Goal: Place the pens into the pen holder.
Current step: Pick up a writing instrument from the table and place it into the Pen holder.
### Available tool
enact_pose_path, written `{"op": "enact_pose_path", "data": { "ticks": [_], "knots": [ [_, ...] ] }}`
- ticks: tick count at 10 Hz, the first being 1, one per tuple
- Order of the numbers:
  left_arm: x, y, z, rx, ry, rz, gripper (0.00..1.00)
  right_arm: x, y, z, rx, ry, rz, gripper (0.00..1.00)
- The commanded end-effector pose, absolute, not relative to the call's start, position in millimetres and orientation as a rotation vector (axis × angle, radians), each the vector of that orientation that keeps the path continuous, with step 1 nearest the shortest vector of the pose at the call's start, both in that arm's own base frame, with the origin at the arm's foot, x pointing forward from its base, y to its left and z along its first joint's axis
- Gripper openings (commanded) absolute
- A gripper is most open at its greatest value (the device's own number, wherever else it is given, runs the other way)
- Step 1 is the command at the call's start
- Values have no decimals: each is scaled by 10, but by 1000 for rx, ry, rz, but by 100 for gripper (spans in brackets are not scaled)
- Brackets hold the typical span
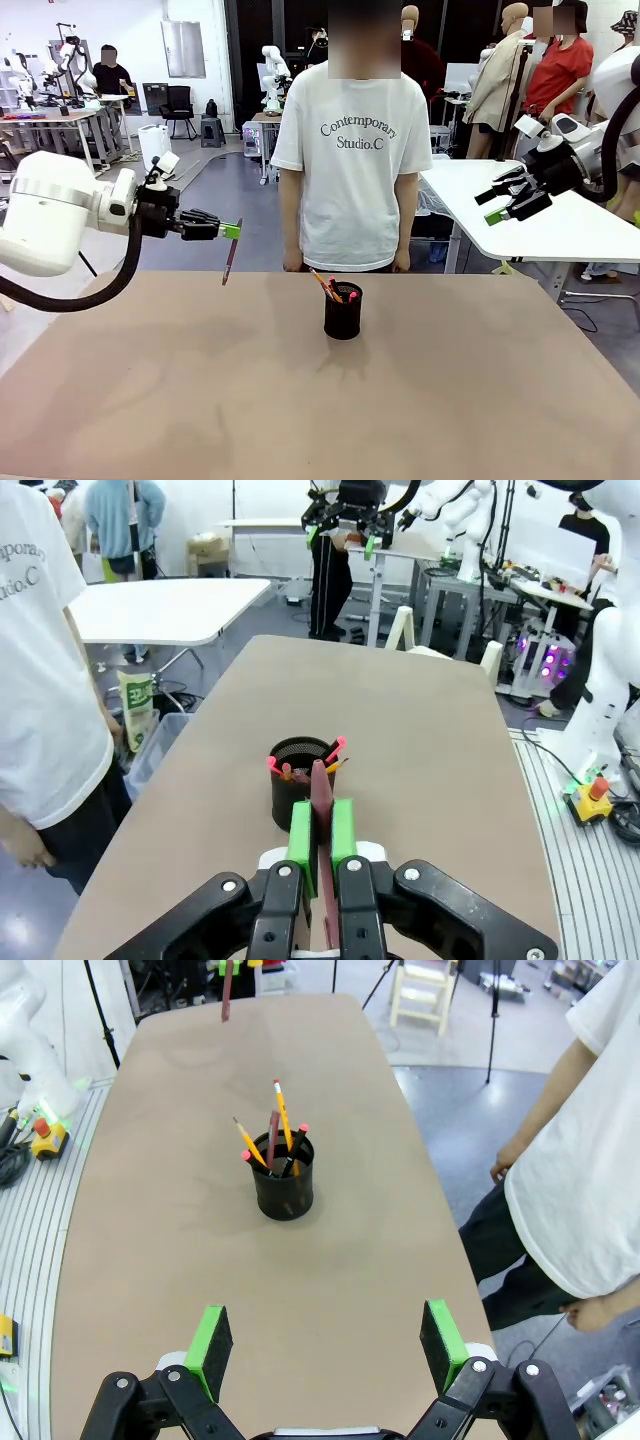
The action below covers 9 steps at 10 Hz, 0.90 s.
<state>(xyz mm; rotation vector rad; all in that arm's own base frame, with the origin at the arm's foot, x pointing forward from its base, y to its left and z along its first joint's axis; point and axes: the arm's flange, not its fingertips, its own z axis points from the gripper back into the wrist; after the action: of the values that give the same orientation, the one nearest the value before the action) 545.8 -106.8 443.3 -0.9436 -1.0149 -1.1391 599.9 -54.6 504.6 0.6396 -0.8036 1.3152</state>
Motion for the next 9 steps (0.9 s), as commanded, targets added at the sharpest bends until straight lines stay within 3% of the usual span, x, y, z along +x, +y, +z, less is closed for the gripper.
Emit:
{"op": "enact_pose_path", "data": {
  "ticks": [1,6,9],
  "knots": [
    [5526,-1168,4340,-914,-1036,-1143,0,6005,-514,5057,627,-811,1311,100],
    [6008,-2039,4228,-1092,-1131,-1421,0,6005,-514,5057,627,-811,1311,100],
    [6254,-2502,4149,-1243,-1225,-1434,0,6005,-514,5057,627,-811,1311,100]
  ]
}}
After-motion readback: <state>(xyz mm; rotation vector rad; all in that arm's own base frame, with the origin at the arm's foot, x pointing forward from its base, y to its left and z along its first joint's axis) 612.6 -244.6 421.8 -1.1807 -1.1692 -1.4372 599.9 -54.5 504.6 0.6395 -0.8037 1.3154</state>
